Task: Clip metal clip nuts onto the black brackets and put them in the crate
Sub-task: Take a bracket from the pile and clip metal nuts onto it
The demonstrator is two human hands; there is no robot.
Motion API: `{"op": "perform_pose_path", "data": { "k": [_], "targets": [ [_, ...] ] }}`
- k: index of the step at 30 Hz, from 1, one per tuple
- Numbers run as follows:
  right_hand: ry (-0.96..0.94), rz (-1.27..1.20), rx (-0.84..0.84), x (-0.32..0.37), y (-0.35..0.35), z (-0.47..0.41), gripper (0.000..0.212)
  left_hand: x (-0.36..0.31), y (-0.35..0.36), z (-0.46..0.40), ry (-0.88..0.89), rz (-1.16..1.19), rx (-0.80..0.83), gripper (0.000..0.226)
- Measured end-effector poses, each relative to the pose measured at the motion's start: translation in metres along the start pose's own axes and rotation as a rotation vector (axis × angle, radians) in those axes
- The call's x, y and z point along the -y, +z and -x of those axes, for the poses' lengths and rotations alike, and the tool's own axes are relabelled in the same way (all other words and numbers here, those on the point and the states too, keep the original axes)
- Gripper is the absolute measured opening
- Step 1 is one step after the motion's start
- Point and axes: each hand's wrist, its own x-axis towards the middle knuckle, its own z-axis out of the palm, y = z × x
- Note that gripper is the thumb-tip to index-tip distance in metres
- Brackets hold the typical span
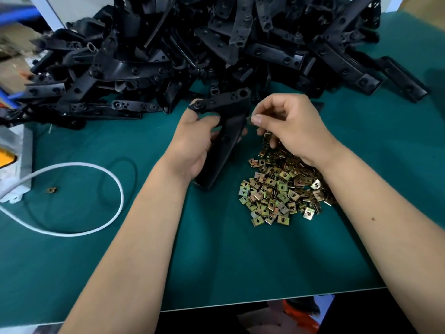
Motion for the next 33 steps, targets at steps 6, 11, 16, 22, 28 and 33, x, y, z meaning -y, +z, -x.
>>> {"op": "perform_pose_path", "data": {
  "k": [6, 11, 16, 22, 28, 33],
  "targets": [
    [-0.012, -0.042, 0.047, 0.002, 0.009, 0.0, 0.005, 0.0, -0.003, 0.003, -0.009, -0.023, 0.18, 0.034],
    [-0.084, -0.029, 0.09, 0.006, 0.02, 0.003, 0.012, 0.005, 0.008, 0.009, 0.045, -0.14, 0.201, 0.012],
    [-0.091, 0.022, 0.049, 0.005, 0.021, 0.003, 0.013, 0.008, 0.009, 0.003, 0.011, -0.1, 0.089, 0.013],
    [-0.066, -0.091, -0.093, 0.006, 0.011, 0.001, 0.007, -0.005, -0.01, -0.007, -0.03, -0.127, 0.073, 0.035],
    [0.011, -0.197, -0.107, 0.007, 0.015, 0.001, 0.008, -0.021, -0.028, -0.006, 0.259, -0.135, 0.045, 0.008],
    [0.037, -0.285, -0.087, 0.007, 0.018, 0.001, 0.008, -0.029, -0.038, -0.012, 0.493, -0.113, -0.188, 0.009]
  ]
}}
